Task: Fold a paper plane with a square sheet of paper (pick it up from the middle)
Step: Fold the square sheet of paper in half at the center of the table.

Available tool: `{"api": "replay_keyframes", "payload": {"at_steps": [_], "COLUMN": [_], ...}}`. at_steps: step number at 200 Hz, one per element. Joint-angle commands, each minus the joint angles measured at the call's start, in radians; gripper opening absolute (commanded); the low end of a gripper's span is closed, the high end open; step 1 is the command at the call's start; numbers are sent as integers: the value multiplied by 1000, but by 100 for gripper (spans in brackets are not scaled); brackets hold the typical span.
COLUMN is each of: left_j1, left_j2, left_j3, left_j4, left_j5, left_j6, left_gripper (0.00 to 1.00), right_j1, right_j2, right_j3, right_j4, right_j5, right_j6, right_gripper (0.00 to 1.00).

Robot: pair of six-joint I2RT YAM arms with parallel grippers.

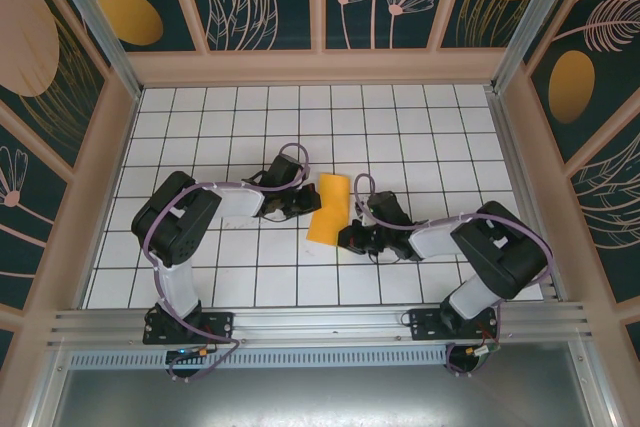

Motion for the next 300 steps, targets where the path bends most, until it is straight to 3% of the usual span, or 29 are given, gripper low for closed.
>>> {"api": "replay_keyframes", "payload": {"at_steps": [1,45,109,132,154,172,212,300], "left_j1": [-7,-7,-7,-8,-7,-8,-7,-7], "left_j2": [48,49,48,47,49,50,54,56], "left_j3": [-22,-20,-22,-22,-23,-24,-23,-30], "left_j4": [-57,-58,-60,-62,-66,-64,-65,-62], "left_j5": [-9,-9,-6,-7,-7,-10,-11,-9], "left_j6": [17,18,23,25,29,28,27,25], "left_gripper": [0,0,0,0,0,0,0,0], "right_j1": [13,15,16,12,-21,-90,-201,-198], "right_j2": [-6,-94,3,-39,-118,-146,-57,106], "right_j3": [-9,19,-29,-16,62,91,119,156], "right_j4": [-54,-57,-22,-67,-144,-109,-18,-46], "right_j5": [20,5,12,13,33,25,-25,-15], "right_j6": [-8,-23,-16,-28,-56,-55,-52,-110], "right_gripper": [0,0,0,0,0,0,0,0]}}
